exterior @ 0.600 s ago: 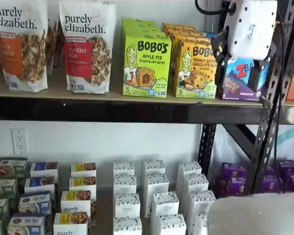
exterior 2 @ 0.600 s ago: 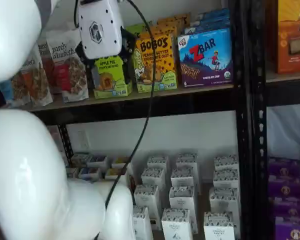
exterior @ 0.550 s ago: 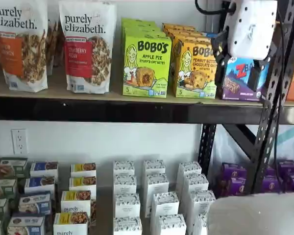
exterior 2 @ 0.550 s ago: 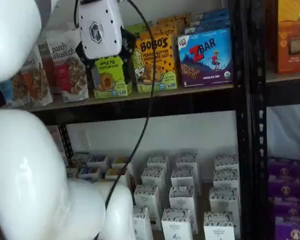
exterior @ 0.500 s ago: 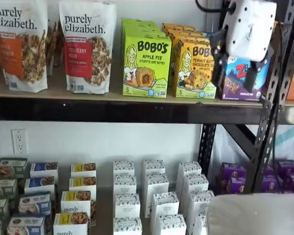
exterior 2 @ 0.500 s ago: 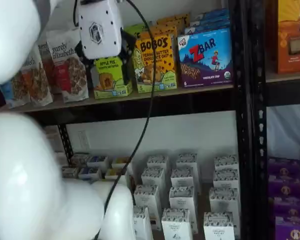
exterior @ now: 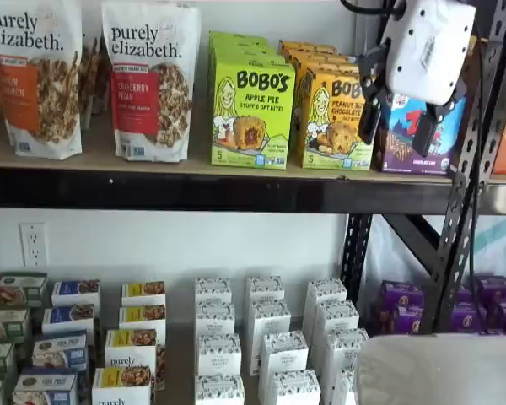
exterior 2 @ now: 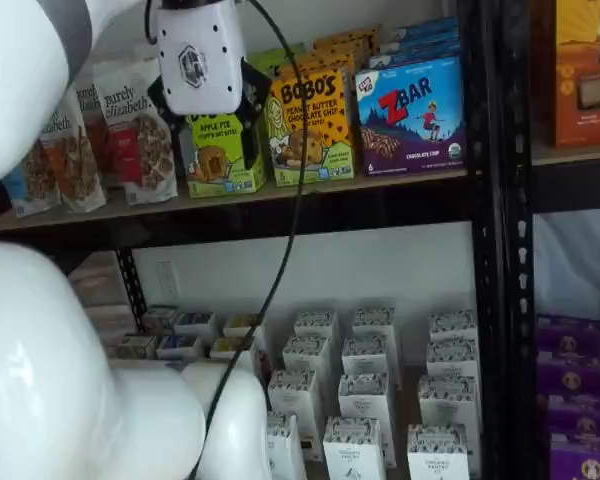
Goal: Pick the green box on the top shelf, the fourth from the left
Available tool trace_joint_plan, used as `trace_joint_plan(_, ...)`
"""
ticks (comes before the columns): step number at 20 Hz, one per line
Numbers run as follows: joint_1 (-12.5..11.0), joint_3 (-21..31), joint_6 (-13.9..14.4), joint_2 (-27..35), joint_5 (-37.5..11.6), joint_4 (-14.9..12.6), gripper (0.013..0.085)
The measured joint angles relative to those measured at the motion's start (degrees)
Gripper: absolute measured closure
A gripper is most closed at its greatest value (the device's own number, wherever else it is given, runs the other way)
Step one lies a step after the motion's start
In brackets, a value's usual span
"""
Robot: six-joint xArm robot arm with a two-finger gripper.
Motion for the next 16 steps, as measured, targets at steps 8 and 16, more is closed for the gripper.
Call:
trace_joint_plan(8, 5.70, 1.19, 4.24, 0.18, -5.31, -3.05, 0.0130)
trace_joint_plan(16, 12.76, 2.21, 10.06, 1.57, -14.79, -5.91, 0.0130)
